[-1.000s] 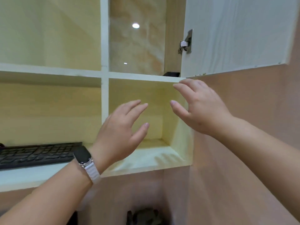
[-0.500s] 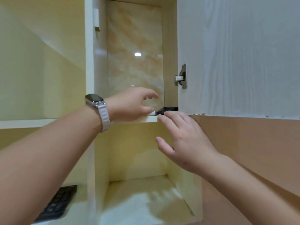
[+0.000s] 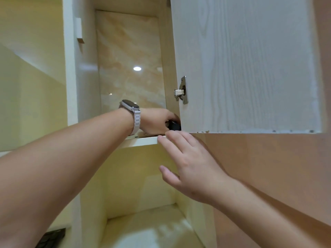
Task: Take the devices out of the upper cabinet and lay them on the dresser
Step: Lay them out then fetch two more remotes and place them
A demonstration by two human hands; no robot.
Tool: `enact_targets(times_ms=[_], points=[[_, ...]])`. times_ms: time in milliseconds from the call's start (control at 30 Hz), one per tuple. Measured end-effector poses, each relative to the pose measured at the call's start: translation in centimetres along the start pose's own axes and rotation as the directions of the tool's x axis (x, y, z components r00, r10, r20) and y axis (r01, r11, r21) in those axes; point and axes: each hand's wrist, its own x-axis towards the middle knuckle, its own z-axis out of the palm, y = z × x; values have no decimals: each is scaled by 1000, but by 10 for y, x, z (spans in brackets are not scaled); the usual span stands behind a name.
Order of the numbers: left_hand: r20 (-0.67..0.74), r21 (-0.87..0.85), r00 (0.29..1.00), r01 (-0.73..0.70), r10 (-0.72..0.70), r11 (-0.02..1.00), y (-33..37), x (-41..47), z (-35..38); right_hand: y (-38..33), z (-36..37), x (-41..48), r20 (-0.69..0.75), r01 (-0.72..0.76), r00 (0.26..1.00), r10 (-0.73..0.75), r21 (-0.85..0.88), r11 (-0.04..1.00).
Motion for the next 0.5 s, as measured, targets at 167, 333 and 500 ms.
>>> enact_targets(times_ms=[167, 333, 500], points=[[-137, 1, 990, -31, 31, 1000, -7, -1, 4, 2, 2, 0, 28, -7, 1000, 7, 2, 1000], [-405, -41, 914, 12, -28, 999, -16, -28, 1, 1, -1, -2, 14, 6, 1000, -6, 26, 1000], [-657, -61, 753, 8, -46, 998, -24, -71, -7, -3, -11, 9, 28, -24, 999, 22, 42, 999]])
